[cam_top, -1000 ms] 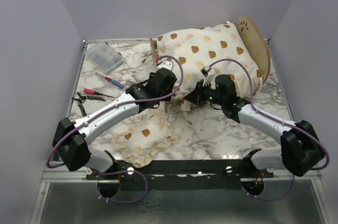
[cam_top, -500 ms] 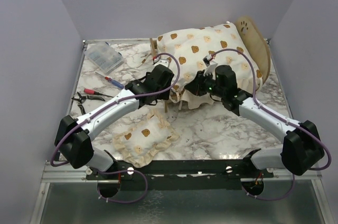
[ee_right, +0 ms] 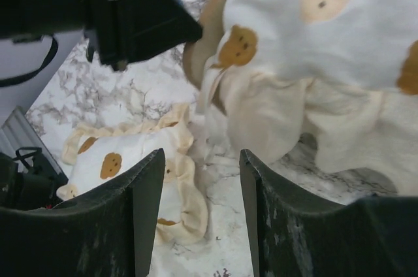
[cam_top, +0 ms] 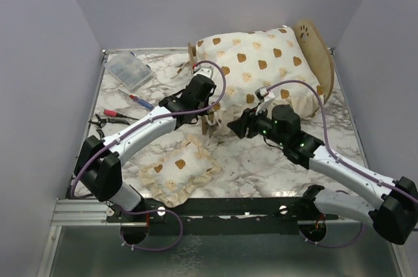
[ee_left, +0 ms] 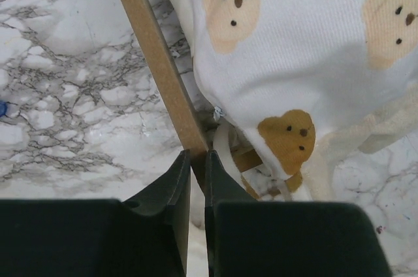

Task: Set up the pet bed

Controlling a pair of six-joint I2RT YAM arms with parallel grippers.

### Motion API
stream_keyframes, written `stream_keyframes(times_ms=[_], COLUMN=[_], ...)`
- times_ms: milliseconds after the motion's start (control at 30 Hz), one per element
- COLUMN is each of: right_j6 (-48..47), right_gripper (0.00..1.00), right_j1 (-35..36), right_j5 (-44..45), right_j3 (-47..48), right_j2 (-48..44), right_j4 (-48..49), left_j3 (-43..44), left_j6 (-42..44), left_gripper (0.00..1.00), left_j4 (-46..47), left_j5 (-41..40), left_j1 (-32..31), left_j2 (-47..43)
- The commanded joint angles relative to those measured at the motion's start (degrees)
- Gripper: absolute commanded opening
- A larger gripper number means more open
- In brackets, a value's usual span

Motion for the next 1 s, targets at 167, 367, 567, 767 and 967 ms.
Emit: stream_keyframes(times_ms=[167, 367, 567, 767, 967], right_j6=[1.36, 4.07, 0.22, -3.86, -6.66], right_gripper=[0.54, 0.52, 0.48, 0.50, 0.57], right_j1=[11.92, 12.37, 12.37, 12.37, 12.91], right_j5=[11.96, 20.73, 17.49, 15.39, 15.43], right_j3=[-1.25, 0.47, 1.19, 2.74, 5.14], right_j2=[14.90, 25.86, 34.59, 41.53, 46.32], right_j4=[10.13, 13.29, 21.76, 28.59, 30.85], left_j3=[1.78, -0.17, -3.86, -10.99, -19.48], left_j6=[8.59, 10.11, 11.45, 13.69, 14.93], left_gripper=[0.14, 0.40, 0.72, 0.86, 0.89], left_j4=[6.46, 11.02, 12.64, 16.96, 21.30], left_j5=[3.23, 5.81, 6.33, 1.86, -5.57], left_j1=[4.78, 7.33, 7.96, 8.05, 8.12], left_j2=[5.71, 3.23, -3.03, -12.59, -20.73])
